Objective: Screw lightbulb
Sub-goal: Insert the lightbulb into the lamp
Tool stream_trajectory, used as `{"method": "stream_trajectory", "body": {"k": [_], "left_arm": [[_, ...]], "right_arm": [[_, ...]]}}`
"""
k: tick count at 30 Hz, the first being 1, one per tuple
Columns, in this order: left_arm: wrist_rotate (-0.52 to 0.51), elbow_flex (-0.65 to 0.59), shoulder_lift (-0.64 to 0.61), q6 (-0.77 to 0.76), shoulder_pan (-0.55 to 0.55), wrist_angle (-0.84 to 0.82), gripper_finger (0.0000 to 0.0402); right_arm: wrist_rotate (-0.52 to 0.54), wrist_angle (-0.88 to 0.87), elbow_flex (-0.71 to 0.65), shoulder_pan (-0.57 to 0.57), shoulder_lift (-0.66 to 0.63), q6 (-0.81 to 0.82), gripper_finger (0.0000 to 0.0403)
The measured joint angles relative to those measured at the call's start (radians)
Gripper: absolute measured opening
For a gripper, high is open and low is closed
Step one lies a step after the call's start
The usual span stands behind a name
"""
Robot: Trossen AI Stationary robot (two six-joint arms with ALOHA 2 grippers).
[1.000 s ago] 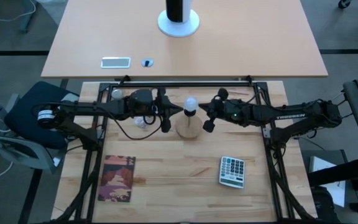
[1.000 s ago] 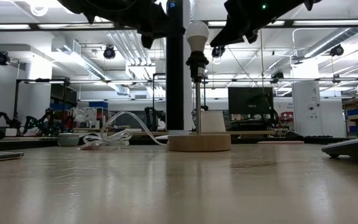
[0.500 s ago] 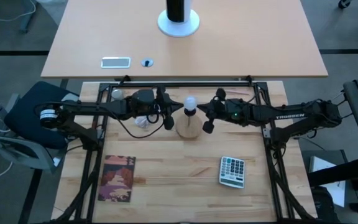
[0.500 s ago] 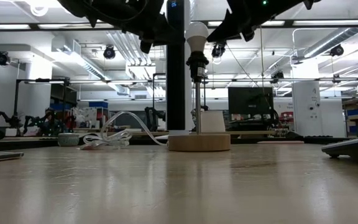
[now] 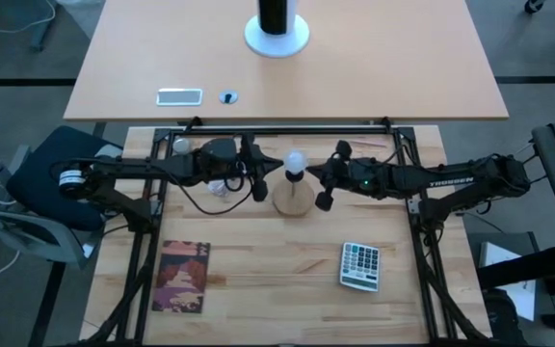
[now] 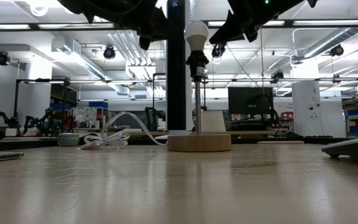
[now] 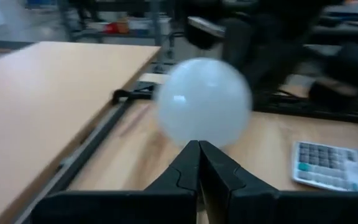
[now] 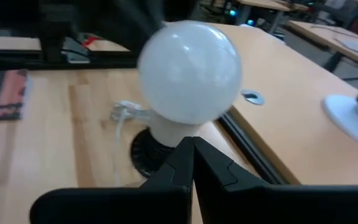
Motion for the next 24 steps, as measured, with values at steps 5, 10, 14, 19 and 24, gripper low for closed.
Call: {"method": "stream_trajectory", "body": {"k": [5,10,14,19,24], "left_arm": [[0.143,0.000,0.000,0.000,-0.004,0.018,0.0000],[0.140,0.001,0.018,0.000,-0.003,0.052,0.0000],[0.060,0.000,0.022,0.000,-0.005,0.053,0.0000],[0.010,0.000,0.024,0.005,-0.002,0.053,0.0000],[0.008,0.000,0.025,0.005,-0.002,0.050,0.0000]], "right_arm": [[0.023,0.016,0.000,-0.024,0.000,-0.029,0.0000],[-0.010,0.062,0.000,-0.037,0.000,-0.053,0.0000],[-0.021,0.074,0.000,-0.033,0.000,-0.068,0.0000],[-0.057,0.073,0.000,-0.021,-0.001,-0.047,0.0000],[-0.101,0.057,0.000,-0.005,-0.001,-0.025,0.0000]]}}
